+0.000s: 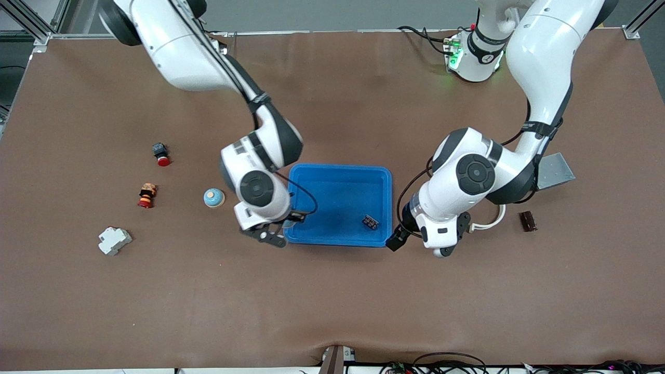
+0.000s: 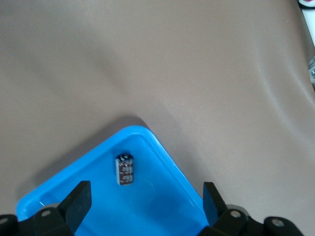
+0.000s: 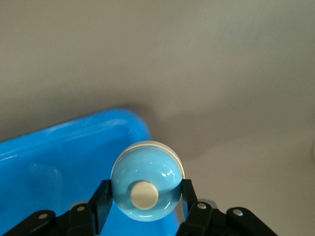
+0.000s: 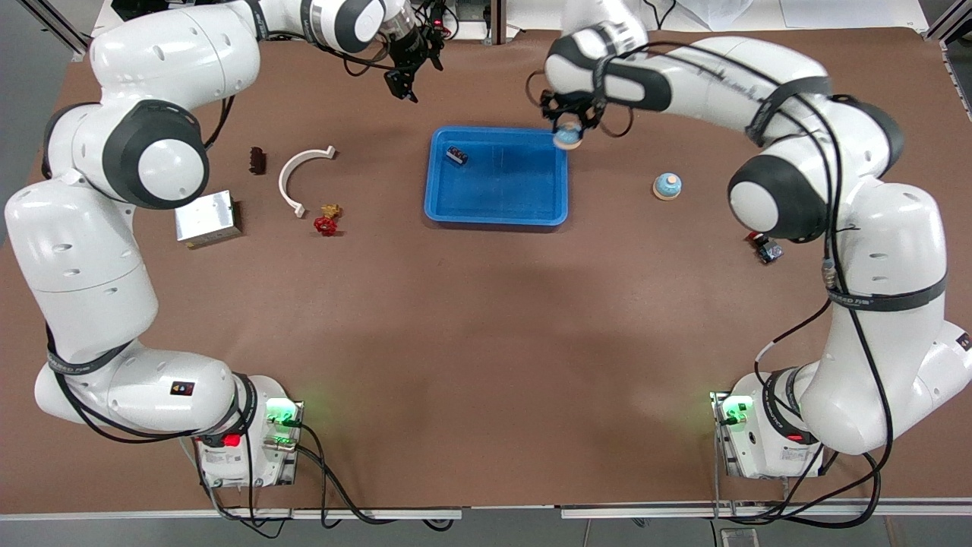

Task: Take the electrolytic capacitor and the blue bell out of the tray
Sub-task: 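Carry the second bell while the left gripper grasps the second capacitor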

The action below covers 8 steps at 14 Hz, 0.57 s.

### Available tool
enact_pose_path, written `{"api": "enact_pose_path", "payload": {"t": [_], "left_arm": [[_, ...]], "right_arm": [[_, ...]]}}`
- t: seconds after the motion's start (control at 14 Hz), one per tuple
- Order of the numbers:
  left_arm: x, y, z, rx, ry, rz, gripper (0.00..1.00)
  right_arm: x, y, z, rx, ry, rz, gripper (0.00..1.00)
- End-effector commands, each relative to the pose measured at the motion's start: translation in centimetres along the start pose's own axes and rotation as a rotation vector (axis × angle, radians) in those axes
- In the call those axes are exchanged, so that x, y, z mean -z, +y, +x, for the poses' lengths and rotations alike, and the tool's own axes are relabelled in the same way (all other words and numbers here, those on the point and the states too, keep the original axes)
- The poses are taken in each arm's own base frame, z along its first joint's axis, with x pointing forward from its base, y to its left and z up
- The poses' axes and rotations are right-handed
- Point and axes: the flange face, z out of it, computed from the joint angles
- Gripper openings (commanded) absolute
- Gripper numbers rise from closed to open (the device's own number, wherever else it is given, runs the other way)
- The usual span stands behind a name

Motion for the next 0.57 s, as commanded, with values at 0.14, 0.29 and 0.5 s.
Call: {"api": "enact_pose_path", "payload": {"t": [0.14,0.29,0.5], "left_arm": [[-1.4,1.4,-1.4,0.094,-0.011,-0.074,1.00],[-2.6,1.5,-1.4,0.117,-0.005,-0.093,1.00],[-5.5,1.4,-2.4,0.142,0.051,-0.090,1.00]], "right_arm": [[2.6,7.2,3.3,0.168,-0.010,0.016,0.00],[1.7,10.8,4.3,0.253,0.037,0.043,0.00],[0.8,16.6,7.1,0.338,0.052,0.052,0.00]]}}
